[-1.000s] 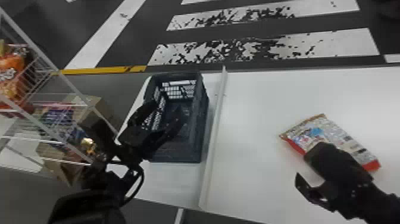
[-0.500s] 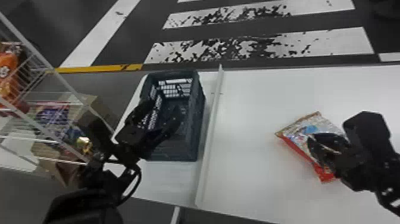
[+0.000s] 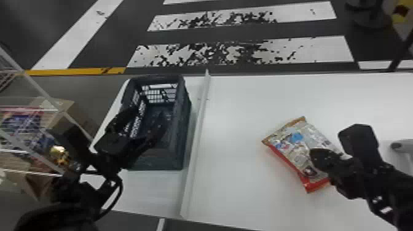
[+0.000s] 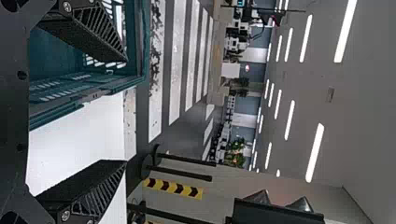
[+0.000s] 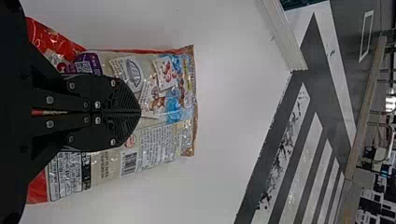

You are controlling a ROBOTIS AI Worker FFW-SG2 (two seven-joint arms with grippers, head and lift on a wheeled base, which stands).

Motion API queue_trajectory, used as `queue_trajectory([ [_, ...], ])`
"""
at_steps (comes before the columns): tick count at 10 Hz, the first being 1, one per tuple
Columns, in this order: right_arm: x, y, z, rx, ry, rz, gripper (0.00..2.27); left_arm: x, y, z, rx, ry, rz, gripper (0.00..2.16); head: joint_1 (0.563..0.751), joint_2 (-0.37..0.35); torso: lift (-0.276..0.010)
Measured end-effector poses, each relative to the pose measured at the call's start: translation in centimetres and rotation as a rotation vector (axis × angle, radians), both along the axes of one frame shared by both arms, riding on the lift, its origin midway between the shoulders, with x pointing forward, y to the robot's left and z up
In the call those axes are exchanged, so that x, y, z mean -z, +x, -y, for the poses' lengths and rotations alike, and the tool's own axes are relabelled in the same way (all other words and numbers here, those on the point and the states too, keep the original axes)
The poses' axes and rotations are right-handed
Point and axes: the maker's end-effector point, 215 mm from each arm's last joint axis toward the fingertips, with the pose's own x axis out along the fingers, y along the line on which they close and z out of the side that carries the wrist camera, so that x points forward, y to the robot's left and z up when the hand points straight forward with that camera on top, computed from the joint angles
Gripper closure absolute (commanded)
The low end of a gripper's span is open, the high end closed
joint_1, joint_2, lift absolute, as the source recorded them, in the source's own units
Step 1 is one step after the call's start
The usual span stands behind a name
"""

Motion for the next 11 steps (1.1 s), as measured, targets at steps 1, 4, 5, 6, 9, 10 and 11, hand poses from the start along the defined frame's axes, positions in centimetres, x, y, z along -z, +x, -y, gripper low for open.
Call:
queue_trajectory([
  [1,1.0,-0.7,0.2,0.002,-0.004,-0.028,2.25,0.0,0.0,0.0,0.001,0.0,-0.001,0.1,0.695,0.199,-0.095],
  [4,3.9,-2.0,-0.8,-0.019,0.002,-0.074,2.25,0.1,0.0,0.0,0.002,0.0,-0.002,0.1,0.695,0.215,-0.095],
  [5,4.0,-2.1,-1.0,-0.023,0.007,-0.07,2.25,0.1,0.0,0.0,0.002,0.0,-0.002,0.1,0.695,0.219,-0.095],
  [6,3.6,-2.0,-1.2,-0.025,0.011,-0.06,2.25,0.2,0.0,0.0,0.001,0.0,-0.003,0.1,0.695,0.22,-0.095],
  [9,-1.7,-0.9,-1.9,-0.018,0.051,0.044,2.25,0.1,0.0,0.0,0.003,-0.002,-0.003,0.1,0.695,0.226,-0.095],
  [10,-3.5,-0.9,-2.9,-0.032,0.067,0.072,2.25,0.1,0.0,0.0,0.003,-0.002,-0.002,0.1,0.695,0.237,-0.095],
  [11,-4.3,-1.3,-4.3,-0.058,0.081,0.082,2.25,0.1,0.0,0.1,0.004,-0.002,-0.002,0.1,0.695,0.257,-0.095],
])
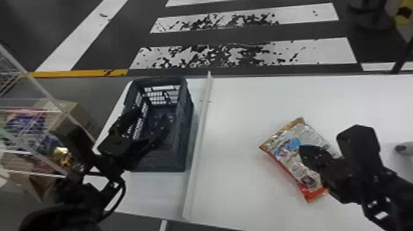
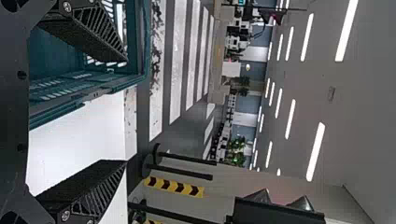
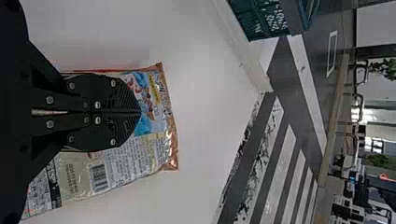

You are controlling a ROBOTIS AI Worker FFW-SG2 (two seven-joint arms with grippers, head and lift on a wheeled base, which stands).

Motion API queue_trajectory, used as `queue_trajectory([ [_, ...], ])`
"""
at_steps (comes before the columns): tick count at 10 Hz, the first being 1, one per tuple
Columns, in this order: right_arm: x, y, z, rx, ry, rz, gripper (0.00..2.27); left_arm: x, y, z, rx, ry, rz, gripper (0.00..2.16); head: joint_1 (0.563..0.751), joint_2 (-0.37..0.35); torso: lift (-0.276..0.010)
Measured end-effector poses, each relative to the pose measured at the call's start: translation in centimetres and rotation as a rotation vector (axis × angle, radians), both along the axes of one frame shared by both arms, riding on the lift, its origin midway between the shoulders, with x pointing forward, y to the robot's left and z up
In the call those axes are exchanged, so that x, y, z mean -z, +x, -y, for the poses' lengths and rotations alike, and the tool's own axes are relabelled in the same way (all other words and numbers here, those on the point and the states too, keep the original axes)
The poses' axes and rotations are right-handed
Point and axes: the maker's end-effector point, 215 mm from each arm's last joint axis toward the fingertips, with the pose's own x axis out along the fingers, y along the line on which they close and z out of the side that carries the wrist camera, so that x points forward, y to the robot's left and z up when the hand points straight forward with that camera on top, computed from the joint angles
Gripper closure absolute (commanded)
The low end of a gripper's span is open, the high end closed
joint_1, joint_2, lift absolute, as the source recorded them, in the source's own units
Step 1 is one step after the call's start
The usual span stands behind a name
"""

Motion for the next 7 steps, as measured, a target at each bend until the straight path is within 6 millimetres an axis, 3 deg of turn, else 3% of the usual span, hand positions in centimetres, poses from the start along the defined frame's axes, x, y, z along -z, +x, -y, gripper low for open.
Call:
queue_trajectory([
  [2,0.4,-0.6,-2.8,-0.061,0.006,-0.014,2.25,-0.1,0.0,0.0,0.001,0.0,0.002,0.1,0.695,0.29,-0.095],
  [7,4.7,-0.4,-8.0,-0.188,-0.065,-0.07,2.25,-0.2,0.0,0.1,0.001,0.002,0.004,0.1,0.695,0.35,-0.095],
])
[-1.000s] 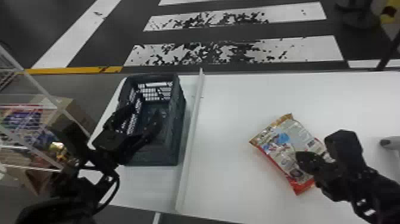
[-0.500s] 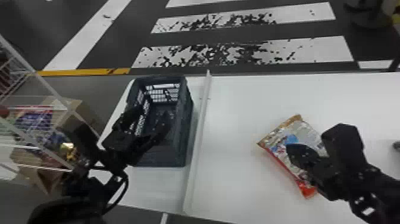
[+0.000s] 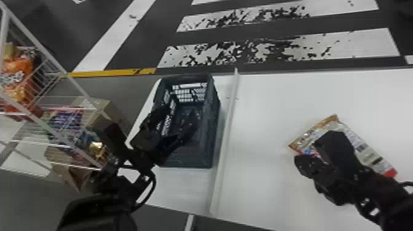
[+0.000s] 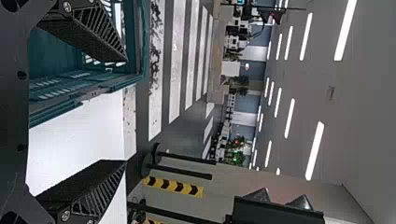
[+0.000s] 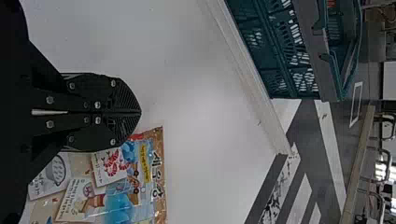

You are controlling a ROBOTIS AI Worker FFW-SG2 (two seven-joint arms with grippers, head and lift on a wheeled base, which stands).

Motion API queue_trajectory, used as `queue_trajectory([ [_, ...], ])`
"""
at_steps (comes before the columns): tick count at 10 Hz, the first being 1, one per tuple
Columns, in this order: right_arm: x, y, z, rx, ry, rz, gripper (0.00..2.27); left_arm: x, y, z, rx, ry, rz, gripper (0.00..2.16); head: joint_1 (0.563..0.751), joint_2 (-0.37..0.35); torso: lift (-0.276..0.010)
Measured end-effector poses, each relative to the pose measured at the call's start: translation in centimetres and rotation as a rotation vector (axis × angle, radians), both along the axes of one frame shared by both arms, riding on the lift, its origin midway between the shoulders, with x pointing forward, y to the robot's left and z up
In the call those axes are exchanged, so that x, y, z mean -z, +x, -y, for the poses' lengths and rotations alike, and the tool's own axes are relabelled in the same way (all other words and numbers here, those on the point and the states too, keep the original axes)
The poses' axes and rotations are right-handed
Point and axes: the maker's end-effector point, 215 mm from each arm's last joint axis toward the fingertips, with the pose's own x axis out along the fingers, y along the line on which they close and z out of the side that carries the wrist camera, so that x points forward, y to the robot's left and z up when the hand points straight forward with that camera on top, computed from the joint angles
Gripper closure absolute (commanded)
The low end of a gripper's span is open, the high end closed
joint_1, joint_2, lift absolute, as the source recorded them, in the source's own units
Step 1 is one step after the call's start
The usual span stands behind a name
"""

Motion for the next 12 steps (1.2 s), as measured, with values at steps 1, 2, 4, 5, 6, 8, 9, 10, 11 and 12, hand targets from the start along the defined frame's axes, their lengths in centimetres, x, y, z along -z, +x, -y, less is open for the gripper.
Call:
queue_trajectory([
  [1,0.6,0.3,-0.6,-0.015,-0.016,-0.005,2.25,0.0,0.0,0.1,0.001,0.0,0.001,0.1,0.695,0.35,-0.095],
  [2,0.9,0.9,-0.9,-0.02,-0.028,-0.006,2.25,-0.1,0.1,0.3,0.002,-0.001,0.002,0.1,0.695,0.35,-0.095],
  [4,1.3,2.1,-1.2,-0.019,-0.05,-0.007,2.25,-0.1,0.2,0.5,0.005,-0.002,0.002,0.1,0.695,0.35,-0.095],
  [5,1.6,2.7,-1.2,-0.014,-0.064,-0.005,2.25,-0.1,0.2,0.5,0.006,-0.003,0.001,0.1,0.695,0.35,-0.095],
  [6,1.8,3.3,-0.8,-0.008,-0.084,-0.002,2.25,-0.1,0.2,0.5,0.006,-0.003,0.0,0.1,0.695,0.348,-0.095],
  [8,2.2,4.6,0.1,0.009,-0.125,0.013,2.25,0.0,0.3,0.5,0.006,-0.004,-0.001,0.1,0.695,0.329,-0.095],
  [9,2.3,5.2,0.7,0.02,-0.143,0.018,2.25,0.0,0.3,0.5,0.006,-0.004,-0.002,0.1,0.695,0.319,-0.095],
  [10,2.6,5.6,1.2,0.027,-0.162,0.022,2.25,0.0,0.3,0.5,0.006,-0.004,-0.003,0.1,0.695,0.315,-0.095],
  [11,2.8,6.1,1.8,0.035,-0.178,0.025,2.25,0.1,0.3,0.5,0.006,-0.004,-0.005,0.1,0.695,0.307,-0.095],
  [12,2.9,6.5,2.4,0.043,-0.188,0.026,2.25,0.1,0.3,0.5,0.006,-0.004,-0.008,0.1,0.695,0.298,-0.095],
])
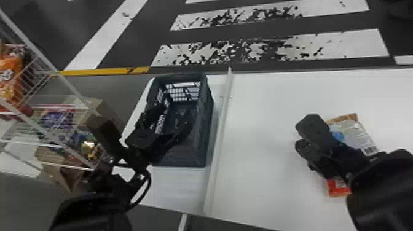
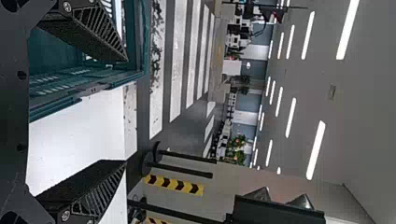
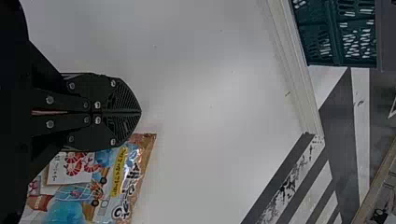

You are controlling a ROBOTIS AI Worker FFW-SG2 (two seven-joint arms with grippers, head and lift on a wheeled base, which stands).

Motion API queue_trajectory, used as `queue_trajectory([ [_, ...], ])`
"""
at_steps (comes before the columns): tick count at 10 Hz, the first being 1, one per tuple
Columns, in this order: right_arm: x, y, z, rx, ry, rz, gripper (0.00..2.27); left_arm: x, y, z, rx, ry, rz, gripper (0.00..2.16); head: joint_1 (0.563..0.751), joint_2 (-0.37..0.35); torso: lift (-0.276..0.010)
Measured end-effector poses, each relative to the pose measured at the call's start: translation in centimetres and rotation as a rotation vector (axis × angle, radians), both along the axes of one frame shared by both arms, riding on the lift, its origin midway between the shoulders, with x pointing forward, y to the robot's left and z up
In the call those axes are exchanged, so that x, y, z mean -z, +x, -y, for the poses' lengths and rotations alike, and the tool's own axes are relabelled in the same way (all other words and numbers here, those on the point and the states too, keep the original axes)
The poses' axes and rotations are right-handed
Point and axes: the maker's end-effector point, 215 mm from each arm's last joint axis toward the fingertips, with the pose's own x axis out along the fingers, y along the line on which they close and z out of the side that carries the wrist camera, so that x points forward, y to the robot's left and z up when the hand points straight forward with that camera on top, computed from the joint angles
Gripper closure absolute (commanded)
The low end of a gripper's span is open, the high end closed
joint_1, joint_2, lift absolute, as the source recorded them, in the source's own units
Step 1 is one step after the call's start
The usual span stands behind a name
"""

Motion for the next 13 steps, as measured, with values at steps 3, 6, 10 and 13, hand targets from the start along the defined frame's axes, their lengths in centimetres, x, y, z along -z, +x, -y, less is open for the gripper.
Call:
queue_trajectory([
  [3,0.0,1.1,1.7,0.027,-0.022,0.008,2.25,0.0,0.0,0.0,0.002,-0.001,-0.003,0.1,0.695,0.276,-0.095],
  [6,0.1,1.8,3.2,0.054,-0.034,0.007,2.25,0.0,0.0,0.1,0.003,-0.002,-0.003,0.1,0.695,0.252,-0.095],
  [10,0.2,2.1,4.2,0.076,-0.034,0.003,2.25,-0.1,-0.1,0.2,0.005,0.0,-0.004,0.1,0.695,0.238,-0.095],
  [13,-3.3,1.6,3.6,0.117,0.098,0.038,1.74,-0.1,-0.3,0.3,0.006,-0.001,-0.005,0.1,0.695,0.247,-0.095],
])
